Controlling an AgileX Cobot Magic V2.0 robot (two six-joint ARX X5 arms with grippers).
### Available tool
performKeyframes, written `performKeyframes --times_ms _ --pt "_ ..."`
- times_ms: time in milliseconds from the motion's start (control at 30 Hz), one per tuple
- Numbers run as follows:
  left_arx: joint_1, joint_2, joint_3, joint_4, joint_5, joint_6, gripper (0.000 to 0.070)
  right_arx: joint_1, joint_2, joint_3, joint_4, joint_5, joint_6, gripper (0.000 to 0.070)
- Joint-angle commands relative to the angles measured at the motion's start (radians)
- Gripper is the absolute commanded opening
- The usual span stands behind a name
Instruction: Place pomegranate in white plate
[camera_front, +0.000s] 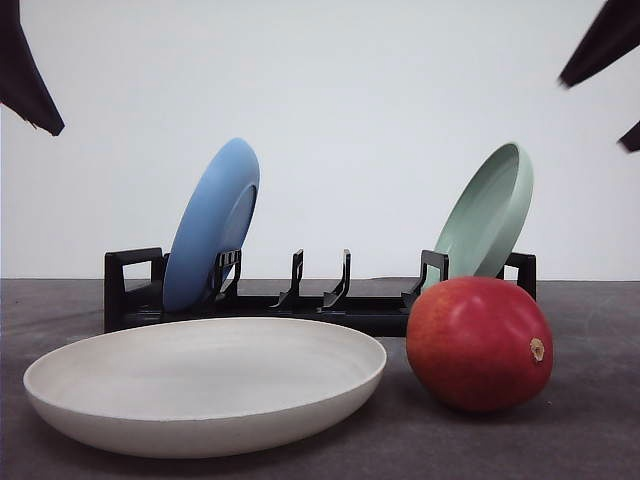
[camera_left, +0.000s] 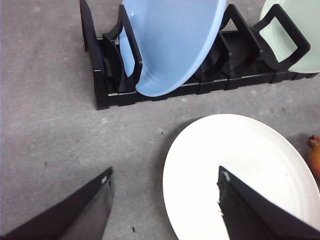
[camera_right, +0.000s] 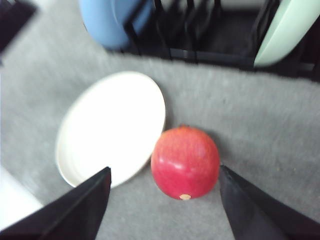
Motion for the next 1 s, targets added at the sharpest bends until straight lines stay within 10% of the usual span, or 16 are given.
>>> performKeyframes --times_ms 0,367,967 --pt "-0.003 0.006 0.012 0.005 0.001 0.017 0.039 0.043 0.057 0.032 -0.004 0.053 0.015 0.0429" --pt "-0.003 0.006 0.012 0.005 0.001 0.017 0.039 0.199 0.419 0.173 -0.003 0.239 0.016 0.0593" --pt "-0.003 0.006 0.012 0.004 0.0 0.014 0.0389 0.215 0.734 0.179 0.103 0.223 0.005 0.0673"
